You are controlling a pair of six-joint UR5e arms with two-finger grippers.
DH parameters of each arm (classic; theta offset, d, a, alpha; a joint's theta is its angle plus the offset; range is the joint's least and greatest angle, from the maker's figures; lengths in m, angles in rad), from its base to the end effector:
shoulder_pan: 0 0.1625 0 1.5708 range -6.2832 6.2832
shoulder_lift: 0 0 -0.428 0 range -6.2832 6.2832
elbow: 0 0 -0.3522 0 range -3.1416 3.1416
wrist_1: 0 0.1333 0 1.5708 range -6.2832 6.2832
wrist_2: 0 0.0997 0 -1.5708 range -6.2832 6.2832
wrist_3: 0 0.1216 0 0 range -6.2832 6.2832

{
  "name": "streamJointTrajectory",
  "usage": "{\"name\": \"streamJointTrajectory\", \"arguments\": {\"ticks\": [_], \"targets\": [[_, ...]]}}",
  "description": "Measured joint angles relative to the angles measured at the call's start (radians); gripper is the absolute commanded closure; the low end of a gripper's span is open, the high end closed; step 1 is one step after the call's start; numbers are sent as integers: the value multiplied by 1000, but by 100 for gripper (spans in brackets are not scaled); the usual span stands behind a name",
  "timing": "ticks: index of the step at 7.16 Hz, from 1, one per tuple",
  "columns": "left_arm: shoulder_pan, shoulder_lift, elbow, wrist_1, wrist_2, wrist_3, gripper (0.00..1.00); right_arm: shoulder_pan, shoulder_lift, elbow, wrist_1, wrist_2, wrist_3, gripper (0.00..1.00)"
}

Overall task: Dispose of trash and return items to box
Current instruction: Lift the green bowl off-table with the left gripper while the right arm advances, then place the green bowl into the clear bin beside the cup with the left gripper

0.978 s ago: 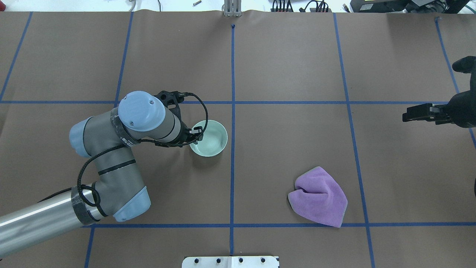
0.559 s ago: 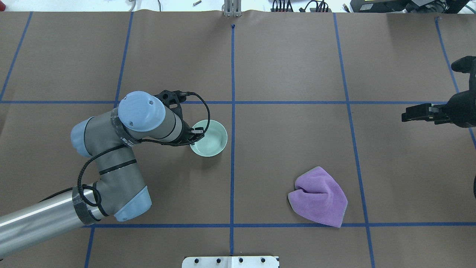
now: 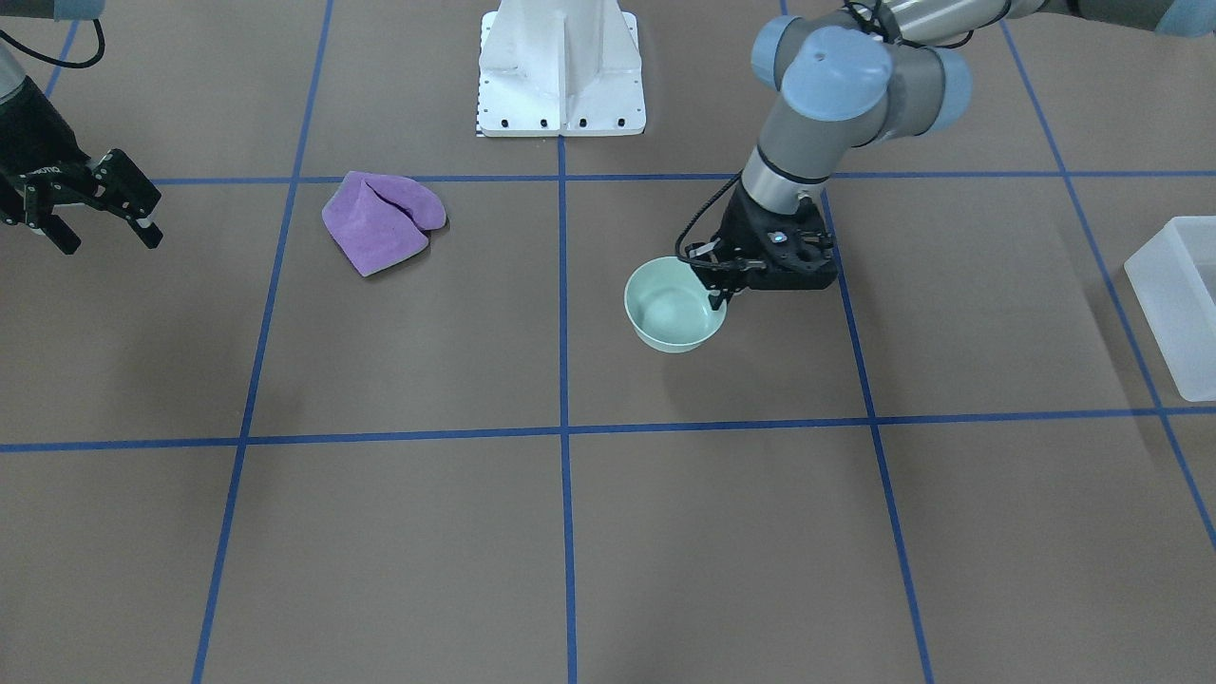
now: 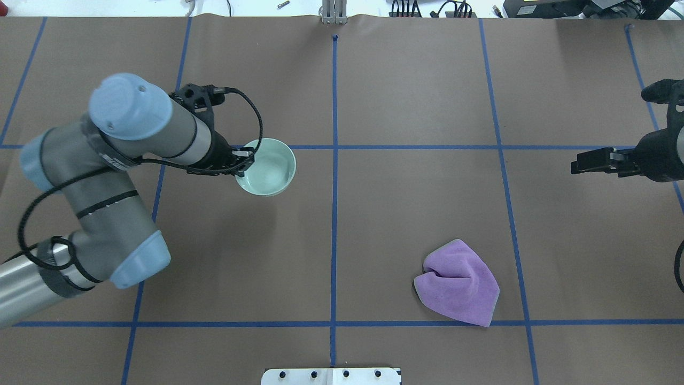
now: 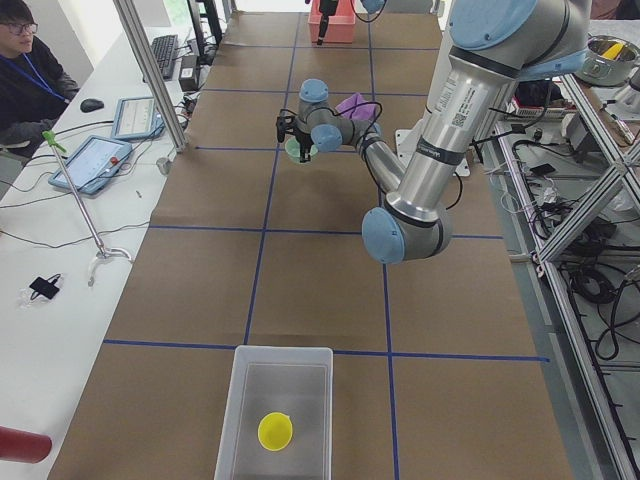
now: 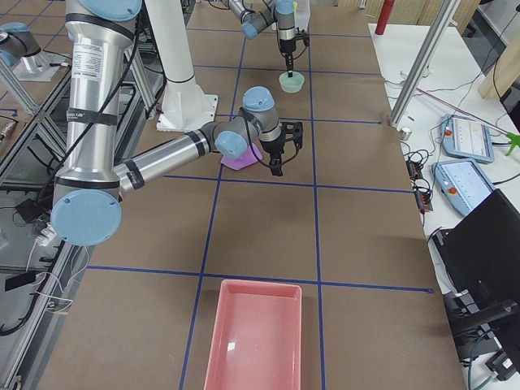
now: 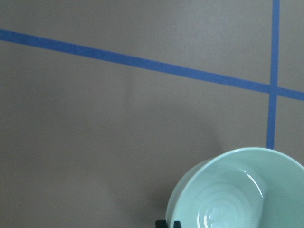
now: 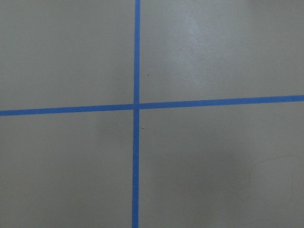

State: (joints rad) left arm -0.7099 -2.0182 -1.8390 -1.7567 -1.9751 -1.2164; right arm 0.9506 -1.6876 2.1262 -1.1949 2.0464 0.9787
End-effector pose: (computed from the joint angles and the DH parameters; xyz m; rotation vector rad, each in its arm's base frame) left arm 0.3997 -0.4562 0.3085 0.1266 0.9564 -0.1453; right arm -0.1786 -0.3837 0.4397 0.2348 -0.8848 0.1395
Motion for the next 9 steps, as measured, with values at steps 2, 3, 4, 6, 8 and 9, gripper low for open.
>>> {"name": "streamJointTrajectory", "arguments": {"ticks": [2, 3, 4, 6, 8, 9], "targets": [[-140, 145, -150, 131, -82, 229, 100, -43, 54, 0, -1, -10, 59, 0], [-229, 216, -186, 173, -139, 391, 100, -77, 86, 0, -3, -19, 92, 0], [-334, 285, -192, 192, -200, 580, 100, -105, 110, 0, -5, -28, 109, 0], [-547, 378, -113, 199, -289, 937, 100, -169, 142, -1, -15, -105, 156, 0], [-768, 358, 163, 192, -396, 1401, 100, -220, 207, 0, -84, -175, 184, 0], [-853, 314, 318, 188, -419, 1586, 100, -232, 230, 1, -117, -193, 187, 0]]}}
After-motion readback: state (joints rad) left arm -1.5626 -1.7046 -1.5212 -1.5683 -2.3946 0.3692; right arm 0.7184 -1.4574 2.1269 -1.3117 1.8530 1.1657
